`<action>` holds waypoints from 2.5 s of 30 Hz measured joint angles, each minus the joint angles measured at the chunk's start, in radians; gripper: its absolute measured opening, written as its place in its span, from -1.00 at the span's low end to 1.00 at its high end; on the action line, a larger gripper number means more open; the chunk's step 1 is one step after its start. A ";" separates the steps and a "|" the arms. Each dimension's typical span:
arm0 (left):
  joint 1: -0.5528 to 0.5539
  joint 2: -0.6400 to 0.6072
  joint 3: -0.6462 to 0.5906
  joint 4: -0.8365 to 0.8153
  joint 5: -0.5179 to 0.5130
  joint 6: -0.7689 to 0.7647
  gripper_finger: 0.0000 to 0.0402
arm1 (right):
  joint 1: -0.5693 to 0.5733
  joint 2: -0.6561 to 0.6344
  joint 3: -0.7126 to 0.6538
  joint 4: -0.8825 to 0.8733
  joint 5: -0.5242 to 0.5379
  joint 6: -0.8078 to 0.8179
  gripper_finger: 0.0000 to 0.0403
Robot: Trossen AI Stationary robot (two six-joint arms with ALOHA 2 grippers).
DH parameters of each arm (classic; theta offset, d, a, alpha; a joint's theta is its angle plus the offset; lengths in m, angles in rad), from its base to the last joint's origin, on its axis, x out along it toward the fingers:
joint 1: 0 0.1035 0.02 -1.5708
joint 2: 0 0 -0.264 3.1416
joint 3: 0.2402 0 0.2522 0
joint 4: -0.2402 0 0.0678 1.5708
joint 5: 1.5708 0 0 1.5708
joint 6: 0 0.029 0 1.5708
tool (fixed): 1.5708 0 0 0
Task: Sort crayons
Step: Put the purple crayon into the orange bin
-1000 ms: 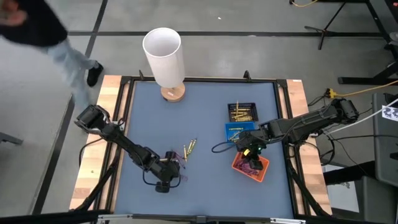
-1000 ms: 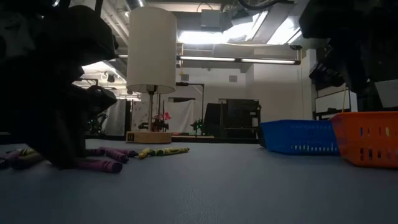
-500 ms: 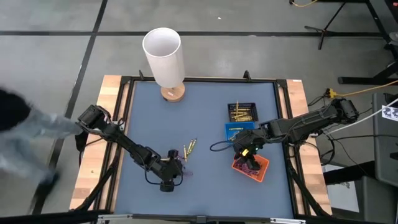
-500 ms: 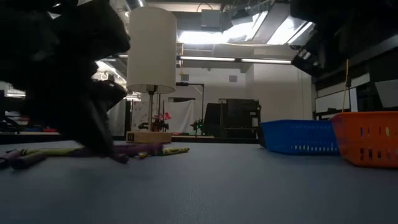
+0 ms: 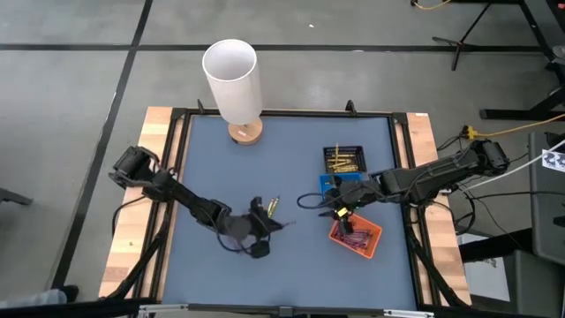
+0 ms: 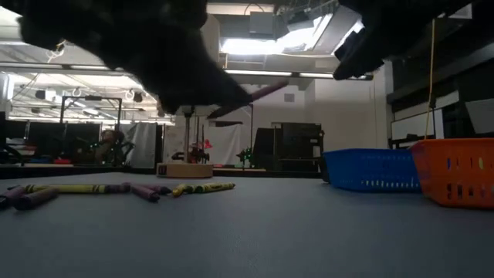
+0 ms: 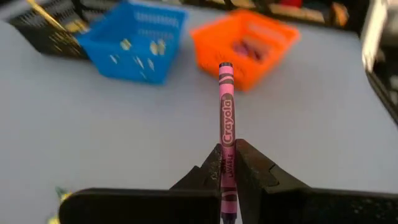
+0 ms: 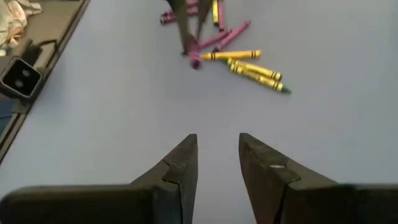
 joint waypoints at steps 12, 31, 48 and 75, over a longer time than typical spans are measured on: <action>0.110 -0.001 0.000 0.215 -0.016 0.001 -0.96 | 0.000 0.000 0.000 0.097 0.037 -0.009 -0.42; 0.120 -0.002 0.001 0.468 0.025 0.262 -0.96 | 0.000 0.000 0.000 0.394 0.130 -0.008 -0.42; 0.120 -0.002 0.001 0.461 0.025 0.263 -0.96 | 0.000 0.084 0.000 0.439 0.122 -0.037 -0.71; 0.119 -0.002 0.001 0.455 0.024 0.262 -0.96 | 0.000 0.097 -0.002 0.483 0.115 -0.062 -0.82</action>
